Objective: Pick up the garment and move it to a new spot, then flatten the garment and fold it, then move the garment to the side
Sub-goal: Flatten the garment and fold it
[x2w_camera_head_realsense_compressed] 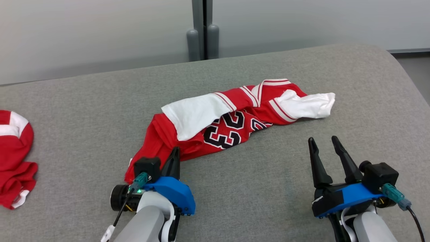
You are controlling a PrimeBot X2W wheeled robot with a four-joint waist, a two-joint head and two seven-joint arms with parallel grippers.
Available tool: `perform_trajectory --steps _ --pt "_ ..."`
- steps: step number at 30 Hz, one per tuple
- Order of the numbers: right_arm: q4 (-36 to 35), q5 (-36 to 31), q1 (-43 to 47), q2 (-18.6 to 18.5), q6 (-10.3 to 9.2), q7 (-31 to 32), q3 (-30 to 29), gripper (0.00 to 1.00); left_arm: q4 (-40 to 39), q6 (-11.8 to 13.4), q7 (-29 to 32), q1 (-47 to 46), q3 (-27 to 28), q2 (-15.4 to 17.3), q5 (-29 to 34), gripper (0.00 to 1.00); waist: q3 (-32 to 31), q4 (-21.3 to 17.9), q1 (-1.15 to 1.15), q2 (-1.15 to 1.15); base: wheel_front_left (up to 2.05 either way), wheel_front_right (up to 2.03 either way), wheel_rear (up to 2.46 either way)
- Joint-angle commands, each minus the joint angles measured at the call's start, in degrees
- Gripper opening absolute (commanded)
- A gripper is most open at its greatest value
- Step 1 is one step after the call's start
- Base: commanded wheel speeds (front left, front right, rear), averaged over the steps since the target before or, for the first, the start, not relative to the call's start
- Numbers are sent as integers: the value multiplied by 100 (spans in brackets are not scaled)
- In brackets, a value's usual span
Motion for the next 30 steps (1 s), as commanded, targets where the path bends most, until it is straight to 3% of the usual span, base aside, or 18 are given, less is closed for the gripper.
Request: perform_trajectory --steps 1,6,9,10,11,18,23,30 --pt "-16 6 46 -13 1 -1 -21 100 -39 -15 -27 123 59 6 52 0 -13 87 0 -1 0 0 0" --pt "-10 61 41 -16 1 -1 18 100 -133 -90 -27 204 123 4 138 0 -45 273 0 -1 0 0 0" --pt "-3 74 17 -16 1 -1 64 100 -329 1 -27 251 201 6 265 1 -62 331 0 -1 0 0 0" --pt "-5 88 22 -15 1 -1 82 100 -407 37 -27 294 234 6 301 84 -70 342 0 -1 0 0 0" --pt "-3 90 32 -16 1 -1 104 100 -510 88 -27 322 297 4 359 100 -76 359 0 -1 0 0 0" --pt "94 -5 -91 -14 1 -1 531 100 -1109 317 -26 673 686 8 848 100 -99 629 0 -1 0 0 0" --pt "395 -259 -410 -87 1 -2 692 100 -1312 254 -26 972 882 6 954 100 -4 1064 0 -1 0 0 0" --pt "1146 277 -845 -53 1 -1 849 100 -1464 220 -26 1113 882 4 922 100 149 1640 0 -1 0 0 0"
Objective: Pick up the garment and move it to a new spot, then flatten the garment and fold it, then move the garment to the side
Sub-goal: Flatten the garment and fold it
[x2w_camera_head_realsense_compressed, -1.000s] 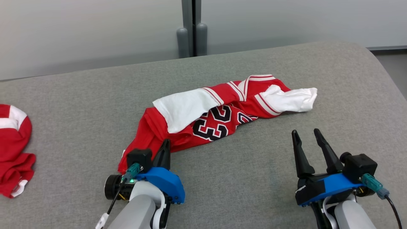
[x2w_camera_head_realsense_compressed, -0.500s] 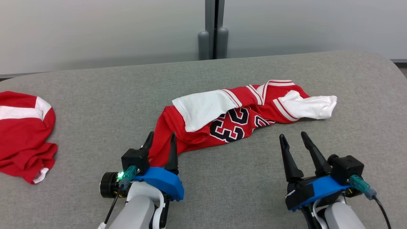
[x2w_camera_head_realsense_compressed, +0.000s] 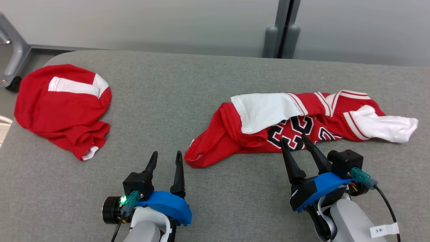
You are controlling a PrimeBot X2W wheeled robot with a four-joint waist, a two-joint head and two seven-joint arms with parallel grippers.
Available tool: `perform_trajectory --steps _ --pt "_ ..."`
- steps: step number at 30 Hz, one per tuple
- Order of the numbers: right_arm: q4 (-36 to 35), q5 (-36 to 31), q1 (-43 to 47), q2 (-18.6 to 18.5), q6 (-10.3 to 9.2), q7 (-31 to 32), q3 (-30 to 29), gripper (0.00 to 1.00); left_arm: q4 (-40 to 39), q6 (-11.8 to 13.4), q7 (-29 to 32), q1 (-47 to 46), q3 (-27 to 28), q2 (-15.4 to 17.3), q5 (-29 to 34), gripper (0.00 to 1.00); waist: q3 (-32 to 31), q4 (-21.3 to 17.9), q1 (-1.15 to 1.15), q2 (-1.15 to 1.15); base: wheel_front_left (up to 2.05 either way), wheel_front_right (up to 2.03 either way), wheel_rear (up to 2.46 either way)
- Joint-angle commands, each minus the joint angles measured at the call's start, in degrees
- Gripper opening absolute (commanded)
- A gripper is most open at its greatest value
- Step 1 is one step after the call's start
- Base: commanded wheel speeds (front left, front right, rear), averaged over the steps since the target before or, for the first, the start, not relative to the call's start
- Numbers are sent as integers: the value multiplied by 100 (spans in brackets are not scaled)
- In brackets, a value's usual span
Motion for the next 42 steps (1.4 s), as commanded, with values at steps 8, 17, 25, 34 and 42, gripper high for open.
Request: perform_trajectory --steps 8,17,25,34,42 --pt "520 747 -454 22 1 -2 -124 100 -179 -31 -27 -80 -122 -2 -33 100 393 552 0 -1 0 0 0" --pt "558 768 -903 -103 1 -2 -259 0 -230 3 -27 -151 -247 -3 -84 100 615 833 0 -1 0 0 0" --pt "237 454 -1757 -524 1 -2 -475 0 -318 13 -27 -236 -595 -3 -254 100 780 1207 0 -1 0 0 0" --pt "1679 110 -3100 -703 1 -2 -731 100 -258 94 -27 -258 -914 -3 -460 100 894 1422 0 -1 0 0 0" --pt "1047 552 -2162 -612 1 -2 -332 100 -199 106 -26 -229 -844 -2 -451 100 779 985 0 -1 0 0 0"
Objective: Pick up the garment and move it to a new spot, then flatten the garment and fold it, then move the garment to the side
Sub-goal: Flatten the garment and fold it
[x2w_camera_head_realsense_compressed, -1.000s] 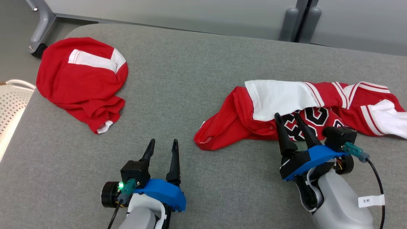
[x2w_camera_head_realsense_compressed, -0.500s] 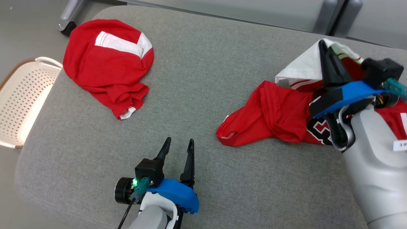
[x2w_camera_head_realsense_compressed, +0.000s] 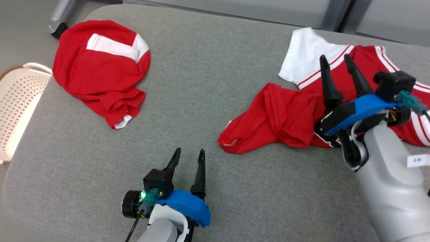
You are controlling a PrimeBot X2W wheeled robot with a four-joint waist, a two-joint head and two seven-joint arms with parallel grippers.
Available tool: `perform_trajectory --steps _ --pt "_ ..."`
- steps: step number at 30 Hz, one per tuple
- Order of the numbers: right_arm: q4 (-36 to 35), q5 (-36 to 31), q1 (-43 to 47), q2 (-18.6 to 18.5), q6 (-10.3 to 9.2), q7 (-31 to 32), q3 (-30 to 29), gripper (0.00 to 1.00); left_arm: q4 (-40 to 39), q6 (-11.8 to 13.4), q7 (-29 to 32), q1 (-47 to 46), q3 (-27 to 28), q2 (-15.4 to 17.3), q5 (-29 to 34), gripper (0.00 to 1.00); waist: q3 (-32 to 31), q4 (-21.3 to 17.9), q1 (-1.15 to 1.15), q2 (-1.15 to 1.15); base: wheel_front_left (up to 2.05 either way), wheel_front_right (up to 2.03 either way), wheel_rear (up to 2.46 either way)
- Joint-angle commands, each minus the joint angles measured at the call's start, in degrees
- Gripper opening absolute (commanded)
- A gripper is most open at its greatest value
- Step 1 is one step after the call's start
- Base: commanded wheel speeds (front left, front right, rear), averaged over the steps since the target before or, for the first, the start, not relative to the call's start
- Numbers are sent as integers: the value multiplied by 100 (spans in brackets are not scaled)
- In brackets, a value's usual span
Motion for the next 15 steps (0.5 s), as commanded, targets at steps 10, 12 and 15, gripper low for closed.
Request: perform_trajectory --steps 10,12,15 --pt "-1497 871 1860 47 2 -2 989 100 88 -58 -27 -51 60 1 92 100 -249 -566 0 0 0 0 0" --pt "-1666 1003 2094 15 3 -2 1095 100 103 -66 -27 -26 68 1 95 100 -276 -588 0 0 0 0 0" --pt "-1822 1164 2390 -12 3 -2 1298 100 116 -88 -27 7 89 1 94 100 -309 -609 0 0 0 0 0"
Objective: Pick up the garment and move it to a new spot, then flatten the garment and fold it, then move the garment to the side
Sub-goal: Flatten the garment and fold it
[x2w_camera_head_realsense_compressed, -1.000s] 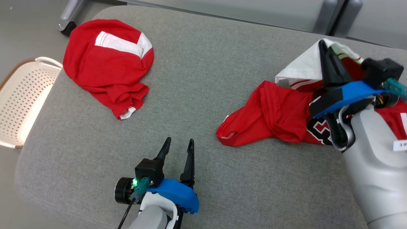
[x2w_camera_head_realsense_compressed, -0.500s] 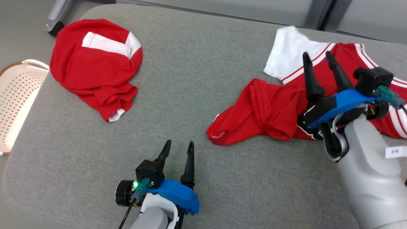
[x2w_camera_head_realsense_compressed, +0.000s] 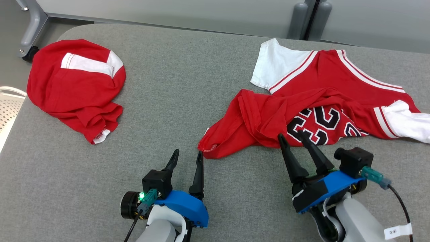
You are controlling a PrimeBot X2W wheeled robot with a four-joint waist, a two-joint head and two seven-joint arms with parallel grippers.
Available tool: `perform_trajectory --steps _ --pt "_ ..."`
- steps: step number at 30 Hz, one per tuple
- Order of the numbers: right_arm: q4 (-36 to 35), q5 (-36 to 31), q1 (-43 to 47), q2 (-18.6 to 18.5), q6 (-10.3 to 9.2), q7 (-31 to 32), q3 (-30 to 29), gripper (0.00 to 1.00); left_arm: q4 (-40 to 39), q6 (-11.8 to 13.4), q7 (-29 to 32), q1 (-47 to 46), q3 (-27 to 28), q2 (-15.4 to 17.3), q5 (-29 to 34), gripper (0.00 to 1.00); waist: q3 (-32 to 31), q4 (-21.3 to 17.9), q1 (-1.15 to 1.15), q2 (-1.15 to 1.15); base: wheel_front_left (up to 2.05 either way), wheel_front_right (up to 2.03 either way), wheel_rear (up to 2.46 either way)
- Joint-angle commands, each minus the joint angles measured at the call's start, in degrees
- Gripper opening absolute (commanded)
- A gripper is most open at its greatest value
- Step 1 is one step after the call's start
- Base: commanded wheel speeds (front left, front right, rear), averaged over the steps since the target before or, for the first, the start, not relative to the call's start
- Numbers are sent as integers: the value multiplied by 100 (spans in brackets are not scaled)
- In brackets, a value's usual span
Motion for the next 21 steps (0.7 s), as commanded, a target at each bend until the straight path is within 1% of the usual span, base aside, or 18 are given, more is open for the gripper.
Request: perform_trajectory --steps 1,4,7,10,11,12,13,16,21 --pt "-73 126 209 -22 3 -2 123 100 3 -36 -26 21 47 3 19 100 -21 -13 1 0 0 0 0" --pt "-78 151 309 -79 3 -2 324 100 -7 -47 -26 49 57 2 14 100 -34 -12 1 0 0 0 0" --pt "-37 128 287 -74 3 -2 352 100 -20 -54 -26 57 62 3 7 100 -30 0 1 0 0 0 0" --pt "34 54 150 16 3 -2 275 100 -36 -62 -26 50 35 2 9 100 -4 36 1 0 0 0 0" --pt "57 28 107 54 3 -2 257 96 -35 -70 -26 46 28 3 8 100 3 54 1 0 0 0 0" --pt "83 0 88 91 3 -2 264 49 -30 -75 -26 45 25 3 0 100 10 74 1 0 0 0 0" --pt "111 -42 59 94 3 -2 293 0 -28 -76 -26 53 30 3 -11 100 9 92 1 0 0 0 0" --pt "36 -131 -20 107 3 -2 336 0 -7 -83 -26 94 47 2 -15 100 5 134 1 0 0 0 0" --pt "-455 -336 -55 62 3 -2 628 0 36 -93 -26 148 67 2 -35 100 -72 165 1 0 0 0 0"
